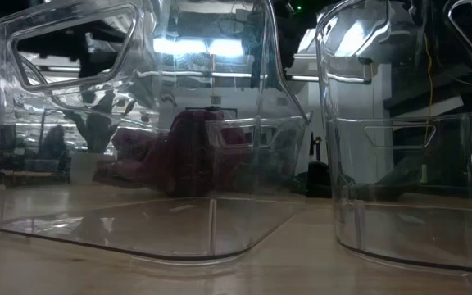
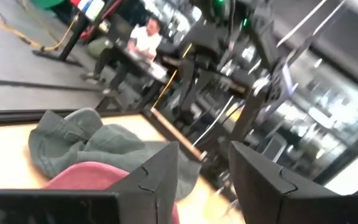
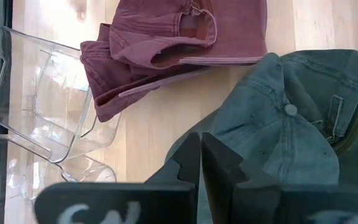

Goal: Pick & Place hat
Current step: Put the top gray cap into the right transparent bin

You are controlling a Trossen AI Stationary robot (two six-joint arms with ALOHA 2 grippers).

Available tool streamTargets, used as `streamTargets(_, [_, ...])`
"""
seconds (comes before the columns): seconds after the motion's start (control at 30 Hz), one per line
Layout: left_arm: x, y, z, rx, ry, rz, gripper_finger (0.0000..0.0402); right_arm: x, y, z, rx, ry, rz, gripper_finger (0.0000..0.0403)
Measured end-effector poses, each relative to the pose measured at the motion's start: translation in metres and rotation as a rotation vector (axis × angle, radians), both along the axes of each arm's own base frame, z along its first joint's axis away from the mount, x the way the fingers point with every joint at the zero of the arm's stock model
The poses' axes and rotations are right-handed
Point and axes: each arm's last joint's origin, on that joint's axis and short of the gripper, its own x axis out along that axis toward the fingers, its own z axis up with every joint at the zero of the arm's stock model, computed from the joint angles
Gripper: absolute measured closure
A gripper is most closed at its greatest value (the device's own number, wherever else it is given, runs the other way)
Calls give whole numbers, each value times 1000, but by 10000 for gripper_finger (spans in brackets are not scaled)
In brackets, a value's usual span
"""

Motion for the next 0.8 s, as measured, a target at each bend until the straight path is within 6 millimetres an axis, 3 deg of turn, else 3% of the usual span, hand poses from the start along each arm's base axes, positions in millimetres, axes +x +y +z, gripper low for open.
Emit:
streamTargets(0.3, [75,20,52,193,252,-9,265,-2,1,-1,15,24,-1,386])
streamTargets(0.47, [112,41,67,200,308,30,265,-10,6,4,29,57,-1,386])
streamTargets(0.6, [132,66,65,101,365,53,265,-18,8,15,-23,52,-17,386])
streamTargets(0.8, [153,101,41,-16,462,-23,265,-25,2,21,-53,44,-47,386])
